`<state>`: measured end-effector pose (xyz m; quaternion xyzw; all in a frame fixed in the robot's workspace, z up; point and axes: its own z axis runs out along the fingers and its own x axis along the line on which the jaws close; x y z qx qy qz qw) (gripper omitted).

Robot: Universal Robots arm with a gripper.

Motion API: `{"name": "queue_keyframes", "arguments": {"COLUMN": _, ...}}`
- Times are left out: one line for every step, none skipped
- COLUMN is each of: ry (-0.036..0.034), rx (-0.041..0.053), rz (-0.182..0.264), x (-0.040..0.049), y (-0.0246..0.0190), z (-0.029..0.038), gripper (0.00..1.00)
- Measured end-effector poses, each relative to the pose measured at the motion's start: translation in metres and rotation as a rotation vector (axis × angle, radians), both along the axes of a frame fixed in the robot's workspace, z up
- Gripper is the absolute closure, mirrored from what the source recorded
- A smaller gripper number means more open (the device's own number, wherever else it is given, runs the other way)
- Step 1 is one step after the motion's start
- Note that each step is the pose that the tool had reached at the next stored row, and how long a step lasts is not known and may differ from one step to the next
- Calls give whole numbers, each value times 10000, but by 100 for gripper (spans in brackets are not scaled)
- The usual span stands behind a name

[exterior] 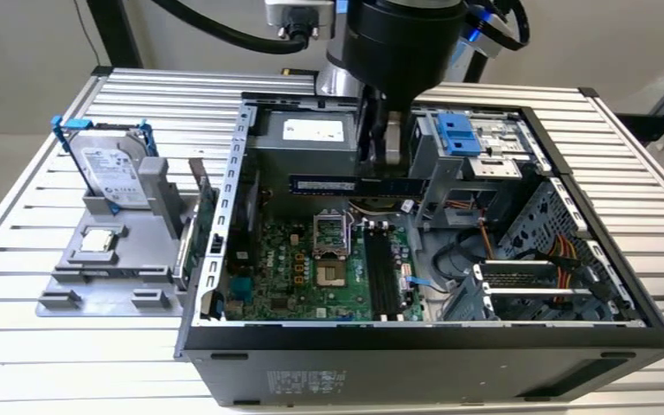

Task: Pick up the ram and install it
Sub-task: 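Pick up the ram and move it above insertion slot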

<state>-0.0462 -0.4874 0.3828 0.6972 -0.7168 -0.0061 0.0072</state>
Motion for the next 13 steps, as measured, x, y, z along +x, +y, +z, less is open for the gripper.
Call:
{"name": "queue_keyframes", "arguments": {"ry": 0, "rx": 0, "rz": 0, "x": 17, "y": 0, "z": 0, "gripper": 100}}
{"name": "queue_keyframes", "arguments": {"ry": 0, "rx": 0, "rz": 0, "x": 36, "y": 0, "z": 0, "gripper": 100}}
{"name": "queue_keyframes", "arguments": {"ry": 0, "rx": 0, "rz": -1, "x": 52, "y": 0, "z": 0, "gripper": 100}}
{"name": "queue_keyframes", "arguments": {"ry": 0, "rx": 0, "rz": -1, "x": 70, "y": 0, "z": 0, "gripper": 100}}
{"name": "queue_keyframes", "arguments": {"ry": 0, "rx": 0, "rz": 0, "x": 89, "y": 0, "z": 0, "gripper": 100}}
{"name": "queue_keyframes", "arguments": {"ry": 0, "rx": 0, "rz": 0, "x": 106, "y": 0, "z": 0, "gripper": 100}}
{"name": "queue_keyframes", "arguments": {"ry": 0, "rx": 0, "rz": 1, "x": 126, "y": 0, "z": 0, "gripper": 100}}
{"name": "queue_keyframes", "arguments": {"ry": 0, "rx": 0, "rz": 1, "x": 142, "y": 0, "z": 0, "gripper": 100}}
{"name": "queue_keyframes", "arguments": {"ry": 0, "rx": -1, "rz": 0, "x": 158, "y": 0, "z": 0, "gripper": 100}}
{"name": "queue_keyframes", "arguments": {"ry": 0, "rx": 0, "rz": 0, "x": 175, "y": 0, "z": 0, "gripper": 100}}
{"name": "queue_keyframes", "arguments": {"ry": 1, "rx": 0, "rz": 0, "x": 189, "y": 0, "z": 0, "gripper": 100}}
{"name": "queue_keyframes", "arguments": {"ry": 1, "rx": 0, "rz": 0, "x": 204, "y": 0, "z": 0, "gripper": 100}}
{"name": "queue_keyframes", "arguments": {"ry": 0, "rx": 0, "rz": 0, "x": 219, "y": 0, "z": 0, "gripper": 100}}
